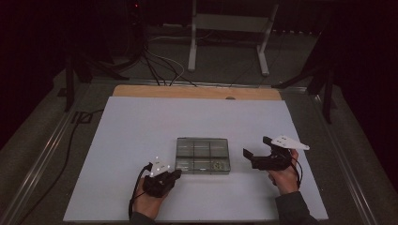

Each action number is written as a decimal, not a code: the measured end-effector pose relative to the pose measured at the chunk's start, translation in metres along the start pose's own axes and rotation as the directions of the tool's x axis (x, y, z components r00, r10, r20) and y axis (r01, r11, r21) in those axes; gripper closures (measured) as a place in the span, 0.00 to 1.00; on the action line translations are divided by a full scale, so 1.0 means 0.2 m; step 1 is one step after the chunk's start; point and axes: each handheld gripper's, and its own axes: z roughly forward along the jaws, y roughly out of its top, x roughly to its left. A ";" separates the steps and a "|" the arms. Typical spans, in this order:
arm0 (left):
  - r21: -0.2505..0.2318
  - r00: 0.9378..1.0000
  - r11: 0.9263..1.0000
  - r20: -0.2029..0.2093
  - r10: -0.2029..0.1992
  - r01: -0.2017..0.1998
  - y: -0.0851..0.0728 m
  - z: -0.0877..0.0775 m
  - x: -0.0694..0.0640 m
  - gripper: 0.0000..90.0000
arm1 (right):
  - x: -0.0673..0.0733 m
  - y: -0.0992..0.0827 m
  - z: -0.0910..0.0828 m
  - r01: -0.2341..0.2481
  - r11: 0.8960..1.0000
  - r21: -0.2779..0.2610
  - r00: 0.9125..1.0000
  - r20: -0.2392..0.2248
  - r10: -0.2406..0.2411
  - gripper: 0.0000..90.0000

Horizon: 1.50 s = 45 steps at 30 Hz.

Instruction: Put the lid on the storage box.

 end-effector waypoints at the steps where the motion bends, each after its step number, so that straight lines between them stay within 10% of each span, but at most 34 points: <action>1: 0.000 1.000 1.000 -0.001 0.001 -0.001 0.00 0.00 0.00 1.00 | 0.00 0.00 0.00 0.000 1.000 -0.002 1.000 0.002 0.000 0.00; 22: -0.051 0.996 0.997 0.057 0.067 -0.064 0.02 -0.05 -0.08 0.90 | 0.00 -0.01 -0.03 -0.005 0.999 -0.034 1.000 0.012 0.005 0.00; 34: -0.255 0.997 0.964 -0.059 0.055 -0.068 0.15 -0.28 0.08 0.45 | -0.01 -0.03 -0.06 -0.010 0.998 -0.061 1.000 0.024 0.012 0.00; 39: -0.342 0.985 0.936 -0.168 0.021 -0.079 0.21 -0.43 0.21 0.24 | -0.01 -0.04 -0.07 -0.008 0.997 -0.075 0.999 0.038 0.011 0.00; 45: -0.342 0.971 0.934 -0.237 0.023 -0.106 0.21 -0.50 0.30 0.08 | 0.00 -0.07 -0.10 -0.003 0.996 -0.091 0.999 0.050 0.008 0.00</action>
